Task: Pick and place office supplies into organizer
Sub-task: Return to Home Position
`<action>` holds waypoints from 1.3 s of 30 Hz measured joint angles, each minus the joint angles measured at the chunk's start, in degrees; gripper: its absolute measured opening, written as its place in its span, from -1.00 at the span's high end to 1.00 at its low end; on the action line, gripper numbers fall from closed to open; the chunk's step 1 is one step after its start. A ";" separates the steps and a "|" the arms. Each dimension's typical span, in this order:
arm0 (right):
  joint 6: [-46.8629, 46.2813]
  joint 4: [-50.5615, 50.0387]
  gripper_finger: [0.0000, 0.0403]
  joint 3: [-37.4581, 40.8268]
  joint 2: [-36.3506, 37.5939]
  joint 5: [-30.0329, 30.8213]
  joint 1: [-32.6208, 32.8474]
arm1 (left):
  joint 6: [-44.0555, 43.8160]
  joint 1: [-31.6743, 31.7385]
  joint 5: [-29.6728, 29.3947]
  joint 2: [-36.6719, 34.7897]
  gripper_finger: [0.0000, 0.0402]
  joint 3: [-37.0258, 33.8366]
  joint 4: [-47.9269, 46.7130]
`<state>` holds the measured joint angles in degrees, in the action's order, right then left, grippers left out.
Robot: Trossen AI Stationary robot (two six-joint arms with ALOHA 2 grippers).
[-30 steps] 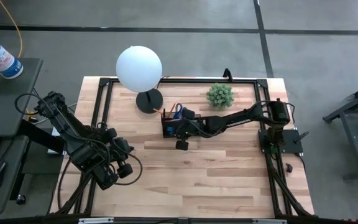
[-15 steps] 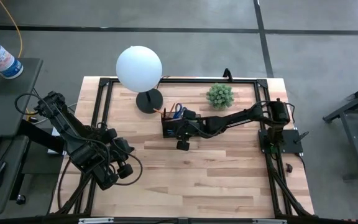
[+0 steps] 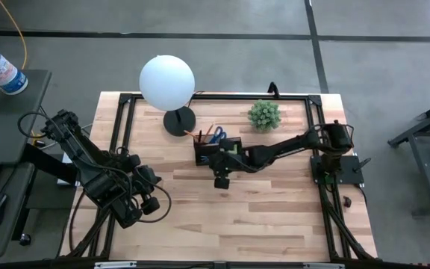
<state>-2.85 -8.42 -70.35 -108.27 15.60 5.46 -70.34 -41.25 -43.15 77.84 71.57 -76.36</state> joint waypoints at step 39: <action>-11.25 -11.28 1.00 38.92 49.50 -0.70 1.18 | 27.70 14.17 -2.62 0.02 0.99 -0.02 19.14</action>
<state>-14.10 -19.71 -31.43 -58.77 14.90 6.64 -42.64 -27.08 -45.77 77.87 71.55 -57.22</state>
